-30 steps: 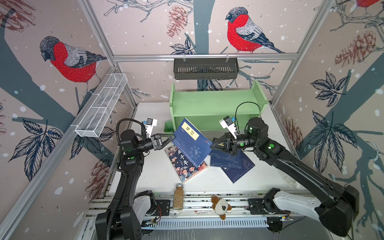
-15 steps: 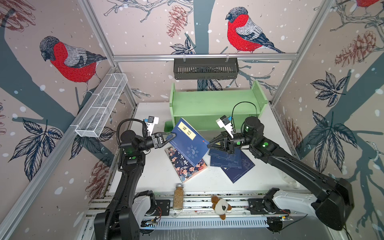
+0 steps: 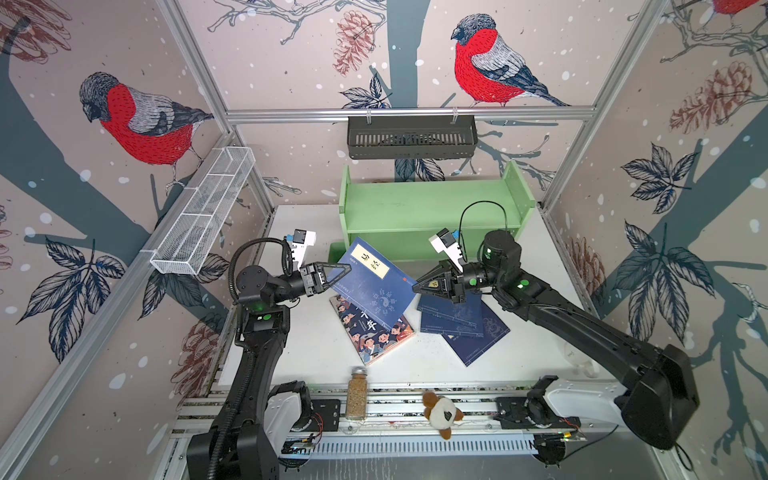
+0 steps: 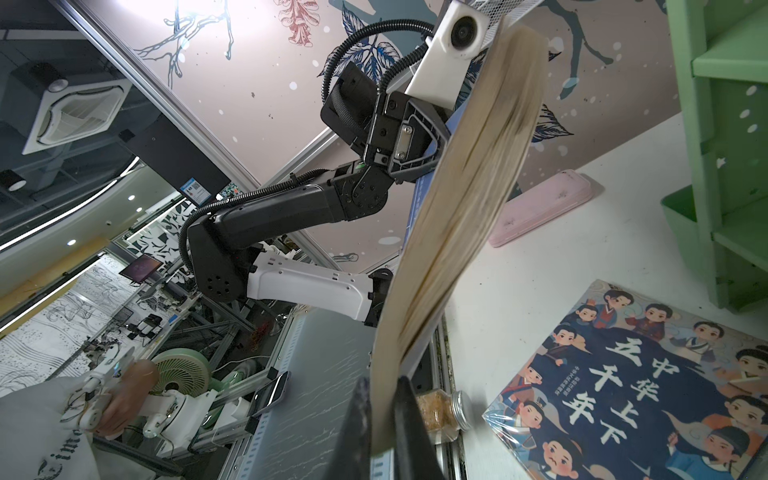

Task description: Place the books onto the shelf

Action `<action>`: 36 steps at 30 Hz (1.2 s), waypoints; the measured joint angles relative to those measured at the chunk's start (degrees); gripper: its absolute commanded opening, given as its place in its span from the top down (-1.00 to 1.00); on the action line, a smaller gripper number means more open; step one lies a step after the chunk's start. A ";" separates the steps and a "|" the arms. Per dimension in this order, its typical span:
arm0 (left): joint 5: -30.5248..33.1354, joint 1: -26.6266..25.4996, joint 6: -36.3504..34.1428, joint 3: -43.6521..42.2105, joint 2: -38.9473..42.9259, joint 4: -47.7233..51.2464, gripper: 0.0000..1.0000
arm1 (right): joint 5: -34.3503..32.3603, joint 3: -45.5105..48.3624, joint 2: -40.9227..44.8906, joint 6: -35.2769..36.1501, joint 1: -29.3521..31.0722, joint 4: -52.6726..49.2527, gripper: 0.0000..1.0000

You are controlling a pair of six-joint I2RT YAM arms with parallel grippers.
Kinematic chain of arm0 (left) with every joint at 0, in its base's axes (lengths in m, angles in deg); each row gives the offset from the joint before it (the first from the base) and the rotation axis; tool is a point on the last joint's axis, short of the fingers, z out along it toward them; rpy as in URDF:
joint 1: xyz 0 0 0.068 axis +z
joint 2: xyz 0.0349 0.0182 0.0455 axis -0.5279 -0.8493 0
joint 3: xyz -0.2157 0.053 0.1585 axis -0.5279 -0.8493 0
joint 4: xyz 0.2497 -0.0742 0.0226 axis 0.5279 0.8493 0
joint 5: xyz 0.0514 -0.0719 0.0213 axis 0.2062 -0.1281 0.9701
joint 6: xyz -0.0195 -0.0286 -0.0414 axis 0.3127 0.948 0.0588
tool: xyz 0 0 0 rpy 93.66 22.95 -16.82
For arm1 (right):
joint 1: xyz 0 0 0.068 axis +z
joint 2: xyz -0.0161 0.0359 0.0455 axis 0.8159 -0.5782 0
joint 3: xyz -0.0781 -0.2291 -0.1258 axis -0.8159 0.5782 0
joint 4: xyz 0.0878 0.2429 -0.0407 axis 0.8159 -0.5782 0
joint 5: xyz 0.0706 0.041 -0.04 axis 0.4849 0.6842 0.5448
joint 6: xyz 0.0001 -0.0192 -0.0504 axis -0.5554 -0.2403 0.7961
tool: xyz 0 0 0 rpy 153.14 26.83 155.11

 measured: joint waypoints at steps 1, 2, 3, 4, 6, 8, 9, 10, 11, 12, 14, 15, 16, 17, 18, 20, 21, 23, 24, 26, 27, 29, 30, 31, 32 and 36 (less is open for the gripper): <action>0.11 -0.02 0.02 0.07 0.13 -0.02 0.98 | 0.11 0.00 -0.39 -0.02 -0.24 0.15 0.65; 0.24 -0.02 -0.04 0.15 0.22 -0.07 1.00 | -0.02 0.09 -0.87 -0.04 -0.74 0.07 0.58; 0.90 -0.02 -0.04 0.20 0.31 -0.13 1.00 | -0.31 0.22 -1.09 -0.26 -1.29 0.33 0.34; 0.98 -0.07 -0.11 0.26 0.39 -0.13 1.00 | -0.37 0.46 -1.14 -0.52 -1.66 0.90 0.12; 1.51 -0.13 -0.61 0.70 0.61 -0.11 1.00 | -0.63 1.51 -1.11 -2.10 -2.40 3.26 -0.12; 2.58 -0.13 -1.42 1.62 0.63 0.20 1.00 | -1.31 2.69 -0.92 -3.82 -3.30 5.25 -0.26; 3.08 -0.13 -2.01 2.49 0.61 0.66 1.00 | -2.45 3.69 -0.55 -5.46 -4.07 6.73 -0.32; 3.65 -0.13 -2.21 3.21 0.61 0.96 1.00 | -2.93 4.70 -0.15 -6.97 -4.72 8.50 -0.36; 4.46 -0.13 -3.10 4.24 0.59 1.55 1.00 | -3.74 5.70 0.42 -8.20 -5.20 9.79 -0.39; 5.29 -0.11 -3.78 5.22 0.48 1.90 1.00 | -4.17 6.80 1.31 -9.92 -5.57 10.84 -0.42; 6.88 -0.09 -4.79 6.97 0.09 2.73 1.00 | -5.05 8.13 2.97 -11.45 -5.60 13.29 -0.51; 7.91 -0.07 -5.11 7.87 -0.26 3.26 1.00 | -5.49 8.76 3.74 -12.59 -5.57 14.58 -0.55; 8.90 -0.02 -5.11 8.66 -0.61 3.72 1.00 | -6.43 9.75 4.63 -13.75 -5.27 16.39 -0.58; 10.01 0.02 -5.07 9.33 -0.98 3.89 1.00 | -7.63 10.51 5.11 -14.45 -4.83 17.68 -0.59; 10.91 0.09 -4.90 9.70 -1.25 3.85 1.00 | -8.61 10.99 5.31 -15.39 -4.24 18.58 -0.59; 12.92 0.17 -3.08 10.01 -1.86 2.80 1.00 | -10.93 11.76 5.16 -17.38 -2.69 20.70 -0.61; 13.73 0.24 -1.70 10.01 -2.19 1.86 1.00 | -12.09 11.96 4.83 -18.47 -2.03 21.88 -0.62; 15.37 0.39 1.16 10.01 -2.84 -0.59 1.00 | -14.29 12.17 3.54 -20.37 -0.94 24.48 -0.63; 16.15 0.50 2.67 10.01 -3.08 -1.99 1.00 | -15.34 12.31 2.80 -21.57 -0.42 25.88 -0.64; 17.46 0.57 4.61 10.01 -3.37 -4.02 1.00 | -17.44 12.61 1.31 -23.98 0.48 28.81 -0.64; 18.18 0.59 5.60 10.01 -3.58 -5.18 1.00 | -17.94 12.66 0.07 -25.49 0.98 31.26 -0.64; 19.26 0.61 6.88 10.01 -3.85 -6.40 1.00 | -19.12 12.33 -2.62 -27.50 1.88 34.99 -0.63; 19.82 0.61 7.26 10.01 -4.00 -6.86 1.00 | -19.82 11.98 -4.26 -29.20 2.38 36.52 -0.63; 20.33 0.61 7.45 10.01 -4.07 -6.88 1.00 | -20.20 11.58 -5.44 -30.29 2.73 37.77 -0.61; 20.68 0.61 7.50 10.01 -4.17 -7.08 1.00 | -20.85 10.88 -6.88 -31.12 3.08 39.36 -0.60; 20.98 0.61 7.04 10.01 -4.39 -7.23 1.00 | -21.97 7.43 -11.47 -33.66 5.01 43.47 -0.53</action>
